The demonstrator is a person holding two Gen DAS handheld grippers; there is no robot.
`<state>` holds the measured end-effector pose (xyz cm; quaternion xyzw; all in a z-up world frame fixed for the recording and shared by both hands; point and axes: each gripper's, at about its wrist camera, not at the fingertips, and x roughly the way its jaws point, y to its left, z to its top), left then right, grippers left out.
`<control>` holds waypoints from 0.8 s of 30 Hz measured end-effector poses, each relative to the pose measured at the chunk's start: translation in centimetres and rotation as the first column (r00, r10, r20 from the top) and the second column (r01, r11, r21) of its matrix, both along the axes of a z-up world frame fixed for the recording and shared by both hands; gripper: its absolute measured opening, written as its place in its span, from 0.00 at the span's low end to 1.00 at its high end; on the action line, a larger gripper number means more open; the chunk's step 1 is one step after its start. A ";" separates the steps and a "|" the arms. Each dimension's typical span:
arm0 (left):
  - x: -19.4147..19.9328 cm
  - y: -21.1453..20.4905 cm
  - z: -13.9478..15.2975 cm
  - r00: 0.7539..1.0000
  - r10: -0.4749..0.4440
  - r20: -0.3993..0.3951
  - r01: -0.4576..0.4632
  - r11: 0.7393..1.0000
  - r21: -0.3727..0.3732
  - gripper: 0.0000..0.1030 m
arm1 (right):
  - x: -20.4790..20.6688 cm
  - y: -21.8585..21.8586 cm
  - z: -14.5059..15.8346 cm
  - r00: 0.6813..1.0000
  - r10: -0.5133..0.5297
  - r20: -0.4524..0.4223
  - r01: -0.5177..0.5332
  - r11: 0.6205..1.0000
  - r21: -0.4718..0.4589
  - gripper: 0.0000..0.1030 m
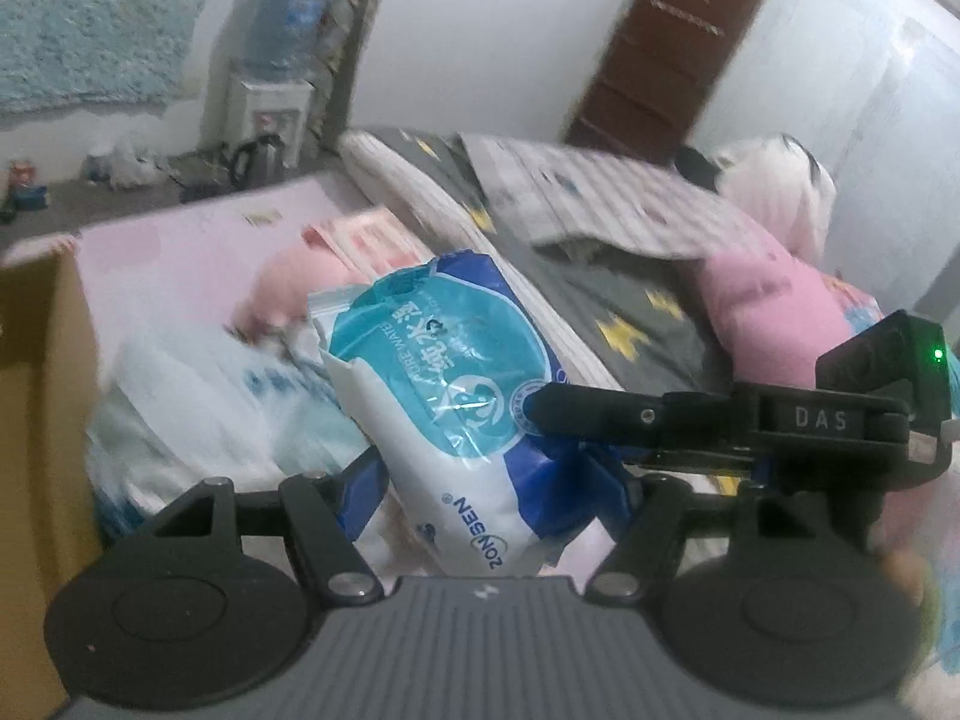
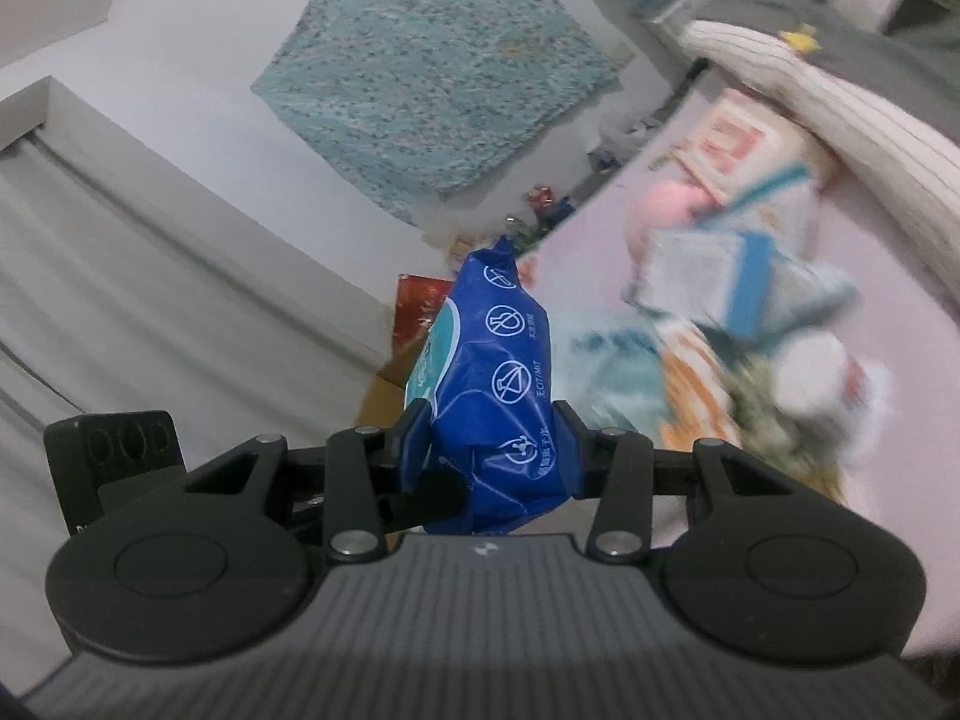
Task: Organize soft objects
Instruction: 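Carry the tissue pack with the right gripper and release it into the box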
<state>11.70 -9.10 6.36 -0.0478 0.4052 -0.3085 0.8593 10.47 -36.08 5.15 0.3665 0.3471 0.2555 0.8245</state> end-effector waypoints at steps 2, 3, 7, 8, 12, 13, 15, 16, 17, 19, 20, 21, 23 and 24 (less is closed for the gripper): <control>1.6 1.7 1.0 0.999 0.044 0.012 -0.044 0.999 -0.002 0.70 | 3.0 1.9 0.9 0.999 0.036 0.002 -0.036 0.999 0.008 0.41; 2.3 2.5 1.3 0.998 0.066 0.015 -0.066 0.998 -0.002 0.70 | 4.2 2.8 1.3 0.999 0.053 0.004 -0.053 0.999 0.010 0.41; 5.7 7.7 2.5 0.982 0.189 0.014 -0.189 0.982 0.018 0.70 | 10.5 8.6 1.8 0.989 0.144 -0.021 -0.143 0.989 0.043 0.41; 6.6 9.1 2.5 0.976 0.218 0.008 -0.218 0.976 0.024 0.70 | 12.2 10.4 1.5 0.985 0.168 -0.036 -0.166 0.985 0.053 0.41; 10.1 14.9 1.2 0.940 0.337 -0.046 -0.335 0.941 0.045 0.70 | 17.5 16.7 0.2 0.968 0.226 -0.112 -0.219 0.973 0.068 0.41; 10.9 16.3 0.7 0.931 0.360 -0.063 -0.358 0.933 0.047 0.70 | 18.6 18.2 -0.2 0.963 0.237 -0.130 -0.230 0.971 0.063 0.41; 12.4 18.9 -0.4 0.911 0.400 -0.099 -0.398 0.916 0.046 0.70 | 20.6 21.2 -1.0 0.954 0.255 -0.159 -0.251 0.967 0.046 0.41; 13.0 20.0 -1.0 0.902 0.416 -0.115 -0.413 0.909 0.047 0.70 | 21.6 22.7 -1.4 0.950 0.258 -0.175 -0.257 0.966 0.031 0.41; 13.8 21.1 -1.5 0.894 0.429 -0.129 -0.426 0.903 0.047 0.69 | 22.2 23.8 -1.5 0.949 0.260 -0.178 -0.262 0.965 0.011 0.41; 15.2 22.7 -2.4 0.878 0.453 -0.151 -0.451 0.891 0.050 0.69 | 23.3 26.3 -1.7 0.951 0.254 -0.176 -0.265 0.963 -0.042 0.42; 15.7 23.4 -2.8 0.873 0.462 -0.157 -0.459 0.887 0.054 0.69 | 23.7 27.4 -1.8 0.952 0.250 -0.176 -0.265 0.962 -0.067 0.45; 16.4 24.1 -3.4 0.868 0.469 -0.162 -0.467 0.883 0.057 0.69 | 23.8 28.4 -1.9 0.954 0.245 -0.173 -0.264 0.960 -0.094 0.47; 17.4 25.2 -4.7 0.855 0.494 -0.159 -0.486 0.869 0.088 0.71 | 24.4 29.8 -2.3 0.953 0.242 -0.182 -0.269 0.953 -0.143 0.54; 17.8 25.7 -5.3 0.850 0.504 -0.152 -0.494 0.863 0.103 0.73 | 24.5 30.1 -2.6 0.956 0.224 -0.190 -0.257 0.951 -0.172 0.54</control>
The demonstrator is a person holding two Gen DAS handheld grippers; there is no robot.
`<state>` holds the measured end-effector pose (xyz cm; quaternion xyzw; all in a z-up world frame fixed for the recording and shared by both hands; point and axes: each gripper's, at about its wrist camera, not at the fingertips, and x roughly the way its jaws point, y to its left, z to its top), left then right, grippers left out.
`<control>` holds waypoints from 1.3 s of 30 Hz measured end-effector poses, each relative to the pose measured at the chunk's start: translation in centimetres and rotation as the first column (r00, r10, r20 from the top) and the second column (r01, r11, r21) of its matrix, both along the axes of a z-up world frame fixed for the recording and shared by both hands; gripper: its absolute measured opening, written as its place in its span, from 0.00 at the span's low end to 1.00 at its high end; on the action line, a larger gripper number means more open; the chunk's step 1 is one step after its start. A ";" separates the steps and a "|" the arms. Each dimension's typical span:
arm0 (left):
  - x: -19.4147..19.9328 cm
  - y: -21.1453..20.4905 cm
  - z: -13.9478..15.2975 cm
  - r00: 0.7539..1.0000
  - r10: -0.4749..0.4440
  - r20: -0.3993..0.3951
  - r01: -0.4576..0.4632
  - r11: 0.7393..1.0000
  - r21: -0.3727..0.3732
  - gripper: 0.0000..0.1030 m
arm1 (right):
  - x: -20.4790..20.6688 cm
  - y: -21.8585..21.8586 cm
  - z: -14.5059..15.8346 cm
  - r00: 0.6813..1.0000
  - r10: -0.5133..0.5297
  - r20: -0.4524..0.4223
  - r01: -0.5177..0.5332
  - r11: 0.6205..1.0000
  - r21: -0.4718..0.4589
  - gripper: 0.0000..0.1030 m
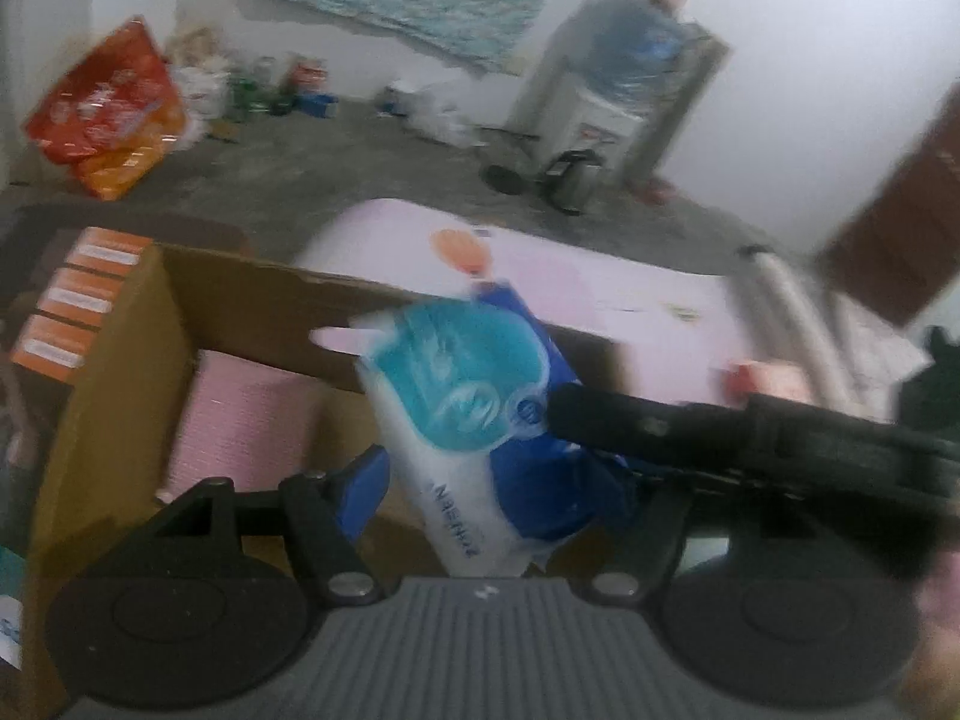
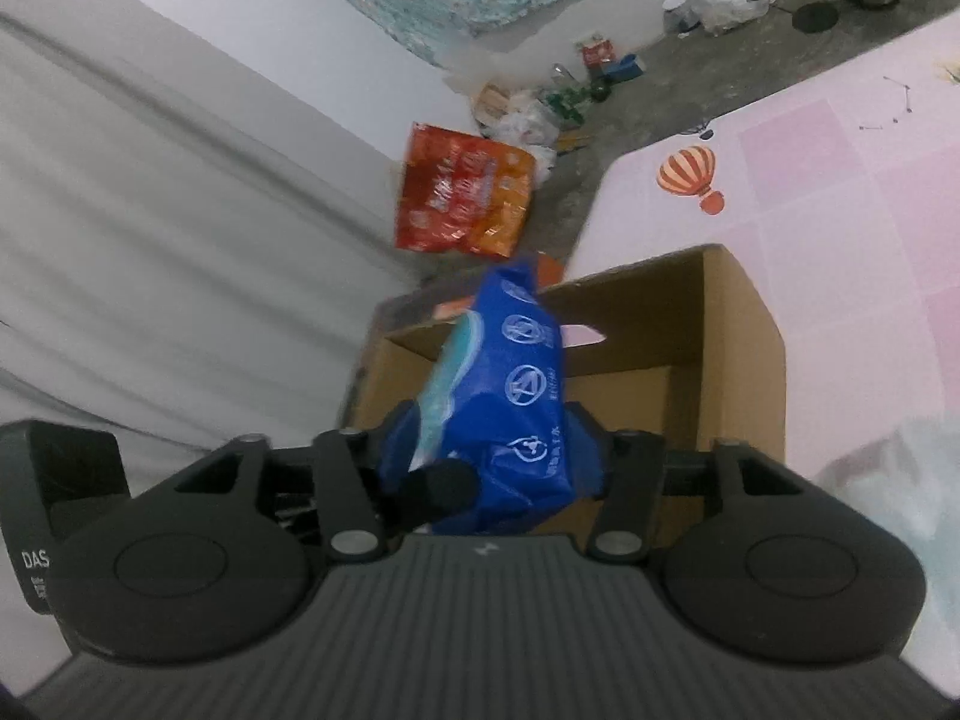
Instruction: Organize soft objects
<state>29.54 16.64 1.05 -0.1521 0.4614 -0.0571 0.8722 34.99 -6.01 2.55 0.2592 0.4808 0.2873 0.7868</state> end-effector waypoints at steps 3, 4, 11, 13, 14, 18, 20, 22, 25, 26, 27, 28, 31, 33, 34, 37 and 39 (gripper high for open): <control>0.7 1.2 -1.9 0.999 0.016 -0.052 -0.016 1.000 0.003 0.70 | 0.0 -1.2 -0.9 1.000 0.017 -0.008 -0.017 1.000 0.014 0.56; 0.7 1.4 -2.4 0.998 0.025 -0.066 -0.024 1.000 0.019 0.68 | -0.1 -1.7 -1.0 1.000 0.025 -0.018 -0.025 0.999 0.039 0.57; 0.8 0.8 -3.2 0.998 0.000 -0.056 0.002 1.000 0.028 0.68 | -1.0 -6.1 1.0 0.999 0.011 0.041 -0.017 0.990 0.142 0.58; 0.8 -0.7 -3.1 0.998 -0.033 -0.056 0.036 0.998 0.054 0.71 | -1.9 -7.6 2.0 0.997 -0.002 0.071 -0.011 0.984 0.178 0.58; 1.0 -1.4 -3.1 0.997 -0.047 -0.063 0.051 0.997 0.064 0.73 | -2.7 -8.6 2.6 0.996 -0.004 0.089 -0.014 0.981 0.195 0.58; 2.4 -3.5 -3.9 0.996 -0.014 -0.090 0.022 0.996 0.088 0.73 | -5.7 -11.6 3.6 0.991 -0.018 0.134 -0.011 0.976 0.218 0.58; 3.1 -3.4 -4.5 0.989 0.058 -0.134 -0.048 0.996 0.071 0.72 | -7.1 -13.0 3.6 0.990 -0.028 0.135 -0.004 0.974 0.227 0.58; 3.3 -2.8 -5.1 0.975 0.107 -0.194 -0.107 0.994 0.010 0.72 | -8.2 -14.3 3.5 0.991 -0.035 0.132 0.002 0.971 0.241 0.58; 2.9 -1.9 -6.1 0.953 0.168 -0.252 -0.195 0.977 -0.084 0.78 | -9.0 -15.7 2.9 0.991 -0.041 0.126 0.008 0.969 0.247 0.60; 3.0 -1.5 -6.5 0.942 0.195 -0.274 -0.232 0.966 -0.111 0.81 | -9.1 -16.0 2.5 0.992 -0.044 0.119 0.013 0.969 0.248 0.61; 3.1 -1.2 -6.7 0.930 0.227 -0.289 -0.271 0.955 -0.124 0.81 | -9.2 -16.3 2.2 0.993 -0.046 0.109 0.017 0.968 0.250 0.61; 3.2 -1.1 -6.9 0.921 0.254 -0.295 -0.301 0.945 -0.127 0.82 | -9.3 -16.7 1.9 0.994 -0.048 0.098 0.022 0.966 0.256 0.61; 4.0 -1.3 -7.3 0.896 0.297 -0.331 -0.345 0.934 -0.096 0.91 | -9.4 -17.4 1.0 0.995 -0.054 0.078 0.030 0.959 0.280 0.61; 4.7 -1.9 -7.8 0.885 0.308 -0.349 -0.351 0.934 -0.063 0.92 | -9.7 -18.1 0.9 0.995 -0.060 0.084 0.033 0.955 0.296 0.61; 5.0 -2.2 -7.9 0.883 0.313 -0.350 -0.348 0.937 -0.038 0.95 | -9.6 -18.1 0.8 0.994 -0.063 0.084 0.035 0.953 0.300 0.62; 5.4 -3.2 -8.1 0.876 0.359 -0.323 -0.361 0.931 0.055 0.94 | -9.8 -18.8 0.5 0.994 -0.074 0.076 0.047 0.949 0.311 0.63; 5.4 -3.6 -8.2 0.884 0.361 -0.298 -0.348 0.932 0.096 0.87 | -9.9 -19.4 0.3 0.994 -0.081 0.072 0.054 0.947 0.318 0.63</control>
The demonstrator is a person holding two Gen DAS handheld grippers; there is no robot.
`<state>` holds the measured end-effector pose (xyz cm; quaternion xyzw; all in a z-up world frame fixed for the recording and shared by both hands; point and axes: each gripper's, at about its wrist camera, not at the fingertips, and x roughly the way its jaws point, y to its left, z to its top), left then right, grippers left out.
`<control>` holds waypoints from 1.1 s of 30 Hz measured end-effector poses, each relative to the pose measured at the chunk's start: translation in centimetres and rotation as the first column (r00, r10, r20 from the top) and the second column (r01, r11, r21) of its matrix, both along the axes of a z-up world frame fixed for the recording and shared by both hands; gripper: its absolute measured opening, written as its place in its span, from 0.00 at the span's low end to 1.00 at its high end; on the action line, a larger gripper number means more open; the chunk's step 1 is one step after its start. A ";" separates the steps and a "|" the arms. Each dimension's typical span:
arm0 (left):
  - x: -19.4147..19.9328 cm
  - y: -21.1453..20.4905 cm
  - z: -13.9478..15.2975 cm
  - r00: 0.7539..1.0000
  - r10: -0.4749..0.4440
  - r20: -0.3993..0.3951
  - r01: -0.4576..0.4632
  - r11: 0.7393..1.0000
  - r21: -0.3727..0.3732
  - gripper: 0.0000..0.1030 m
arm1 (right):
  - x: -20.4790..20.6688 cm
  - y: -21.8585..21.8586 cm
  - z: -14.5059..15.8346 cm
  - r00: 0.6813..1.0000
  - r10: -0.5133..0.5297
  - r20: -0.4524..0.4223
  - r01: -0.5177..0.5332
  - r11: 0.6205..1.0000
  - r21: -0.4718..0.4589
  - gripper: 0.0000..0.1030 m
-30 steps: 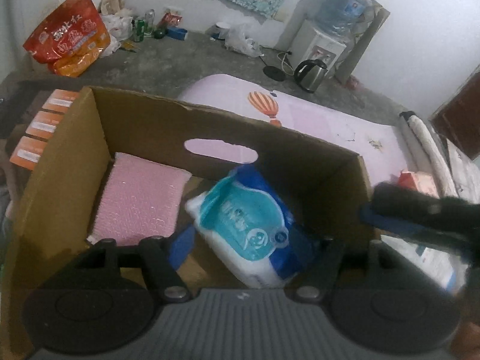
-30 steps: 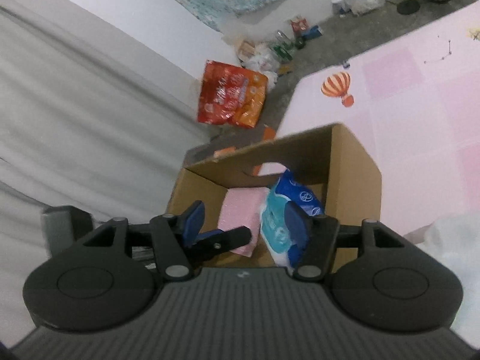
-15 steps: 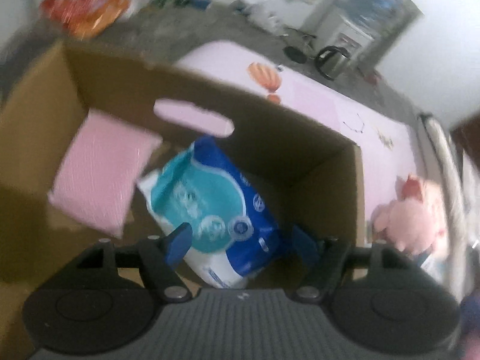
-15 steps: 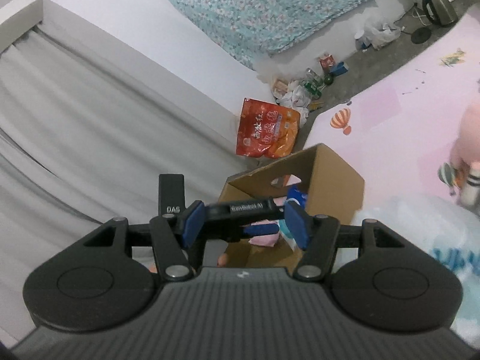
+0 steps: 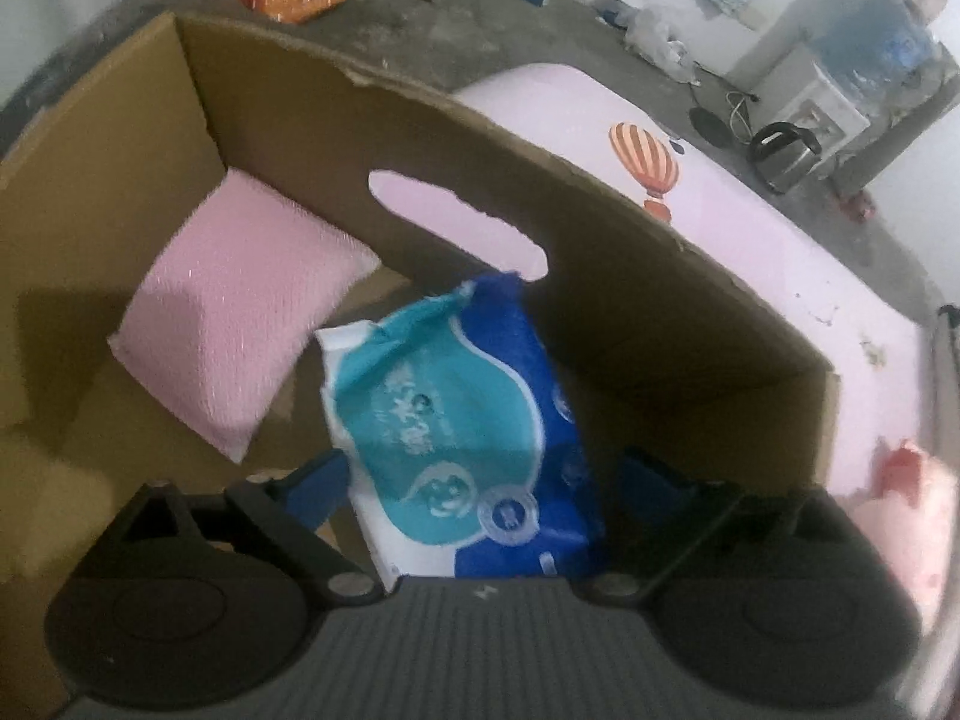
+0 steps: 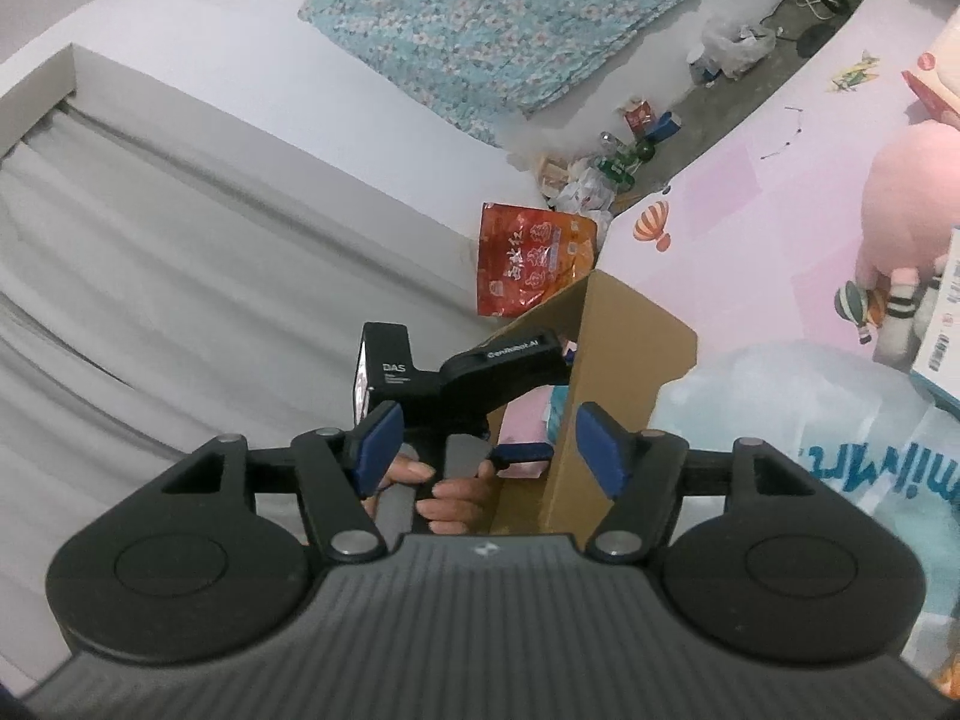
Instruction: Organize soft objects
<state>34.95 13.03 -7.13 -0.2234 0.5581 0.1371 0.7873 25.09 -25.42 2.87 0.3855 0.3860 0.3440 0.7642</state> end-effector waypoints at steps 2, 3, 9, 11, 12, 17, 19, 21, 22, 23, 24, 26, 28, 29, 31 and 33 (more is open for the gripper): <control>0.0 -0.5 0.1 1.000 -0.027 -0.004 0.027 0.998 0.056 0.77 | 0.2 -0.2 -0.1 1.000 -0.003 -0.001 0.003 1.000 0.005 0.63; -0.2 -0.7 0.0 0.999 -0.051 0.000 0.050 0.996 0.070 0.77 | 0.0 -0.4 -0.1 1.000 -0.005 -0.001 0.005 1.000 0.007 0.63; -0.8 -0.9 0.5 0.968 -0.249 -0.012 0.249 0.960 0.129 0.74 | -0.3 -1.0 -0.7 1.000 -0.012 -0.020 0.012 1.000 0.014 0.64; -0.7 -1.0 0.7 0.948 -0.318 -0.029 0.318 0.933 0.167 0.72 | -0.4 -1.1 -0.9 1.000 -0.011 -0.023 0.011 1.000 0.011 0.65; -0.8 -1.1 0.9 0.935 -0.352 -0.040 0.352 0.916 0.193 0.72 | -0.5 -1.2 -1.1 1.000 -0.011 -0.024 0.011 1.000 0.010 0.65; -1.3 -2.1 1.5 0.840 -0.535 -0.096 0.537 0.791 0.292 0.68 | -0.4 -1.5 -1.7 0.999 -0.014 -0.040 0.014 1.000 -0.007 0.65; -1.7 -2.9 1.5 0.786 -0.607 -0.120 0.608 0.721 0.334 0.67 | -0.4 -1.4 -1.9 0.999 -0.014 -0.048 0.014 1.000 -0.012 0.65; -1.9 -3.5 1.3 0.756 -0.639 -0.140 0.639 0.674 0.371 0.66 | -0.4 -1.3 -2.1 0.998 -0.015 -0.055 0.014 1.000 -0.016 0.66; -1.9 -3.7 1.2 0.752 -0.642 -0.146 0.642 0.664 0.385 0.66 | -0.4 -1.3 -2.2 0.998 -0.015 -0.056 0.014 1.000 -0.018 0.66; -1.9 -3.8 1.1 0.750 -0.644 -0.150 0.642 0.656 0.397 0.65 | -0.5 -1.3 -2.2 0.998 -0.015 -0.059 0.014 1.000 -0.020 0.66; -2.0 -3.9 1.2 0.748 -0.646 -0.152 0.642 0.647 0.410 0.65 | -0.5 -1.3 -2.3 0.998 -0.014 -0.061 0.013 1.000 -0.021 0.66; -1.9 -3.8 1.3 0.749 -0.645 -0.151 0.635 0.635 0.439 0.65 | -0.6 -1.3 -2.4 0.998 -0.012 -0.064 0.011 1.000 -0.023 0.66; -2.0 -3.8 1.5 0.756 -0.639 -0.144 0.624 0.635 0.456 0.66 | -0.7 -1.4 -2.5 0.998 -0.013 -0.066 0.011 1.000 -0.026 0.66; -2.1 -3.7 1.6 0.759 -0.636 -0.141 0.618 0.634 0.464 0.71 | -0.8 -1.5 -2.5 0.998 -0.016 -0.065 0.014 0.999 -0.030 0.66; -2.5 -3.4 2.2 0.770 -0.625 -0.131 0.601 0.640 0.479 0.77 | -1.0 -1.8 -2.3 0.998 -0.022 -0.060 0.020 0.999 -0.037 0.66; -2.6 -2.8 2.6 0.785 -0.609 -0.109 0.578 0.659 0.482 0.77 | -1.3 -2.4 -2.1 0.998 -0.034 -0.055 0.032 0.998 -0.046 0.67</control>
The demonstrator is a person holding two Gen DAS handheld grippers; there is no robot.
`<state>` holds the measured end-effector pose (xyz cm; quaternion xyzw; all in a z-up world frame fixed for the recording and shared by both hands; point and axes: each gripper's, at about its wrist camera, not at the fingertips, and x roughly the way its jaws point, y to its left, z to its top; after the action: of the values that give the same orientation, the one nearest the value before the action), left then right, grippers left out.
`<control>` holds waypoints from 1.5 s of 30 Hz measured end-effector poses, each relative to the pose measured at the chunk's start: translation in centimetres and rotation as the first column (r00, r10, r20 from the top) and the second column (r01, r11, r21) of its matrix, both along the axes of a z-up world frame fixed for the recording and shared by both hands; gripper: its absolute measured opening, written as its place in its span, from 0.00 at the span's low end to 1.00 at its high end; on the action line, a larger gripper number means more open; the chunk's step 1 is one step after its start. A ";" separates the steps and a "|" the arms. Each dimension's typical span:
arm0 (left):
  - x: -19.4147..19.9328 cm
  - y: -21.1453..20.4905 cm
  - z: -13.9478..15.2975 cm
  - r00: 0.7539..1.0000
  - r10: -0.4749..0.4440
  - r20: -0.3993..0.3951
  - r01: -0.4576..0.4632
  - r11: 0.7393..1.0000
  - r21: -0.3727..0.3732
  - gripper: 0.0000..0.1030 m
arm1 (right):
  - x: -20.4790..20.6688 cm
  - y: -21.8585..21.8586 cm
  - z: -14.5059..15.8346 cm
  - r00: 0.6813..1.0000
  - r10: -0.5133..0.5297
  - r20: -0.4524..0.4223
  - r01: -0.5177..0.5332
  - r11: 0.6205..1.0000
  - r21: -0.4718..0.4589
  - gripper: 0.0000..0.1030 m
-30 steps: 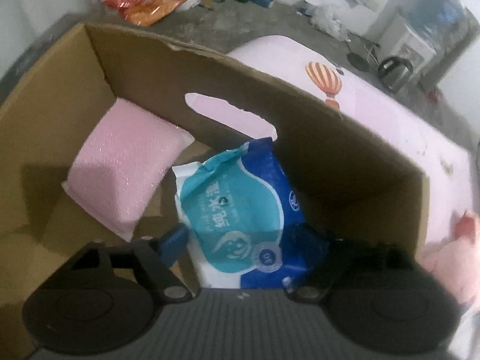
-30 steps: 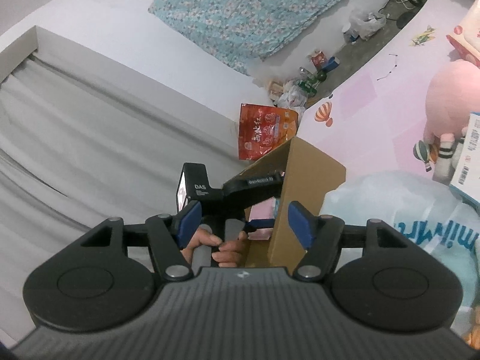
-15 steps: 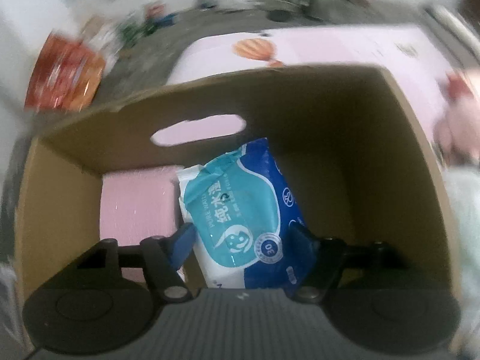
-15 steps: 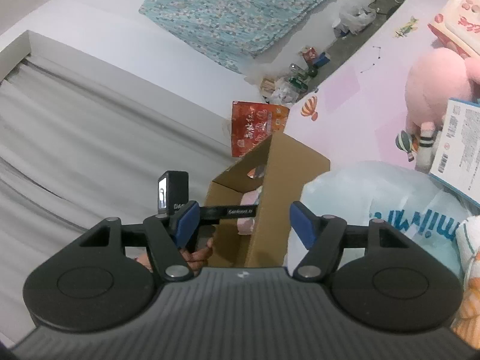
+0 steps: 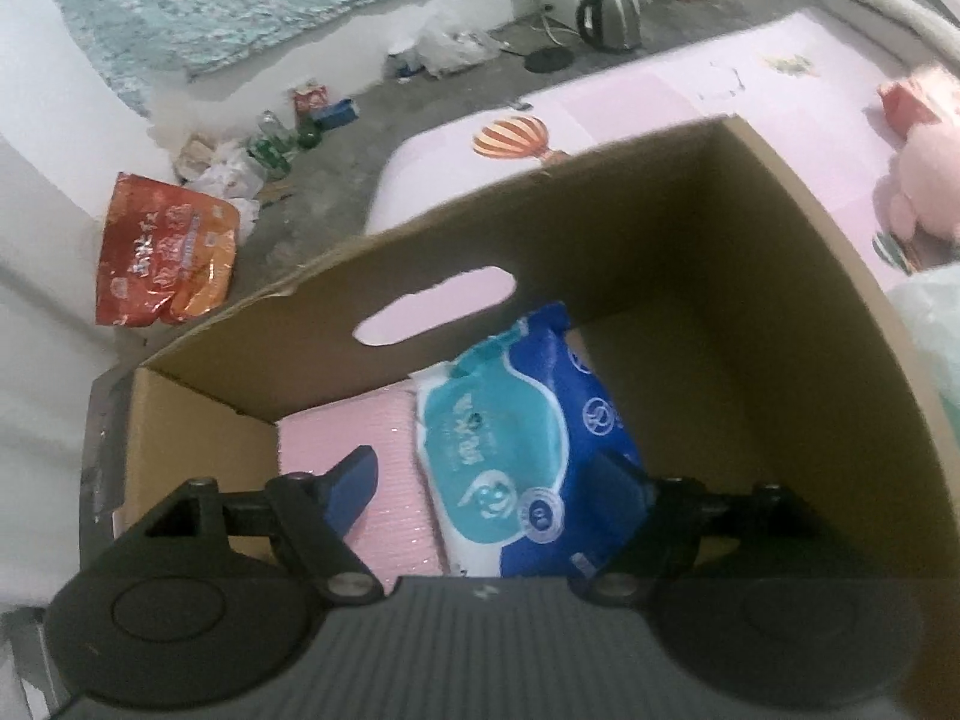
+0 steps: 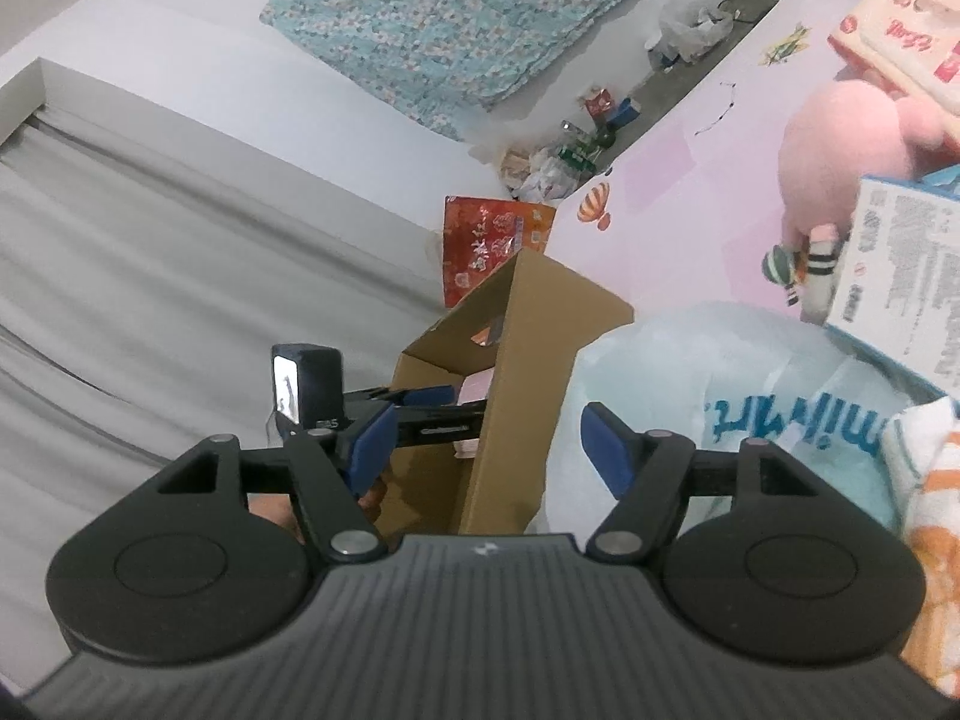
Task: Organize soft objects
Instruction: 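Move the left tool to the blue tissue box and close on it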
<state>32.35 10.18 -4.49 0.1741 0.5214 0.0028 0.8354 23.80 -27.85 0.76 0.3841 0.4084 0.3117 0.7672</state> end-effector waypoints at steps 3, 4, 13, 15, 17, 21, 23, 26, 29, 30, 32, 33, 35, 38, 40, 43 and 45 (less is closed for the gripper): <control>-0.5 0.8 1.3 0.998 0.062 0.022 -0.061 0.997 -0.048 0.77 | -0.8 -1.2 0.4 1.000 -0.021 0.010 0.021 1.000 -0.014 0.68; -1.0 1.2 2.2 0.995 0.093 0.035 -0.090 0.994 -0.069 0.77 | -1.0 -1.6 0.6 1.000 -0.028 0.015 0.028 0.999 -0.016 0.68; -10.6 -1.6 12.3 0.967 0.114 0.229 -0.045 0.957 -0.288 0.86 | -7.0 -9.8 3.5 0.985 -0.159 0.072 0.164 0.984 -0.075 0.70; -13.6 -3.7 14.0 0.960 0.055 0.273 0.037 0.947 -0.319 0.88 | -8.6 -11.8 3.7 0.977 -0.197 0.079 0.204 0.975 -0.090 0.70; -16.4 -5.9 15.1 0.951 -0.007 0.308 0.123 0.926 -0.358 0.89 | -10.6 -13.8 3.7 0.967 -0.242 0.080 0.250 0.963 -0.104 0.70; -20.3 -10.2 15.4 0.932 -0.109 0.346 0.260 0.865 -0.428 0.91 | -13.9 -16.9 2.8 0.950 -0.305 0.071 0.312 0.942 -0.123 0.71; -21.7 -12.9 14.5 0.925 -0.165 0.342 0.308 0.853 -0.421 0.91 | -15.3 -18.0 2.0 0.944 -0.326 0.055 0.331 0.936 -0.124 0.71; -23.4 -16.7 12.6 0.903 -0.238 0.356 0.366 0.862 -0.352 0.91 | -16.9 -18.9 0.7 0.938 -0.344 0.041 0.346 0.931 -0.119 0.71; -24.0 -19.6 10.6 0.896 -0.279 0.344 0.397 0.852 -0.341 0.91 | -17.7 -19.5 -0.5 0.933 -0.359 0.023 0.360 0.927 -0.108 0.71; -23.9 -20.5 10.1 0.897 -0.290 0.333 0.402 0.849 -0.344 0.91 | -17.6 -19.6 -1.0 0.934 -0.357 0.015 0.357 0.929 -0.100 0.71; -23.8 -22.1 9.5 0.894 -0.306 0.327 0.413 0.845 -0.338 0.91 | -17.0 -19.5 -1.8 0.938 -0.346 -0.005 0.344 0.935 -0.084 0.71; -23.2 -22.7 9.2 0.894 -0.311 0.322 0.415 0.846 -0.335 0.90 | -16.4 -19.3 -2.1 0.942 -0.337 -0.007 0.335 0.939 -0.075 0.71; -21.8 -23.6 8.6 0.906 -0.296 0.302 0.395 0.848 -0.352 0.90 | -15.0 -18.8 -2.4 0.947 -0.322 0.003 0.322 0.945 -0.061 0.71; -18.1 -24.1 8.2 0.943 -0.231 0.238 0.316 0.842 -0.437 0.87 | -12.2 -17.9 -2.5 0.955 -0.297 0.020 0.298 0.953 -0.052 0.70; -14.6 -24.0 7.6 0.970 -0.176 0.169 0.239 0.822 -0.517 0.85 | -9.7 -17.6 -2.7 0.959 -0.281 0.035 0.283 0.956 -0.073 0.69; -9.3 -24.0 6.0 0.993 -0.113 0.031 0.108 0.786 -0.609 0.85 | -5.9 -16.8 -3.2 0.965 -0.257 0.057 0.263 0.953 -0.148 0.68; -6.6 -24.2 4.7 0.996 -0.073 -0.045 0.027 0.766 -0.642 0.85 | -3.3 -16.2 -4.1 0.968 -0.243 0.056 0.250 0.949 -0.194 0.68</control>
<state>25.79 -13.99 0.22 -0.1072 0.5140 -0.2031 0.8265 20.49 -44.04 -3.36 0.3483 0.3744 0.1768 0.8410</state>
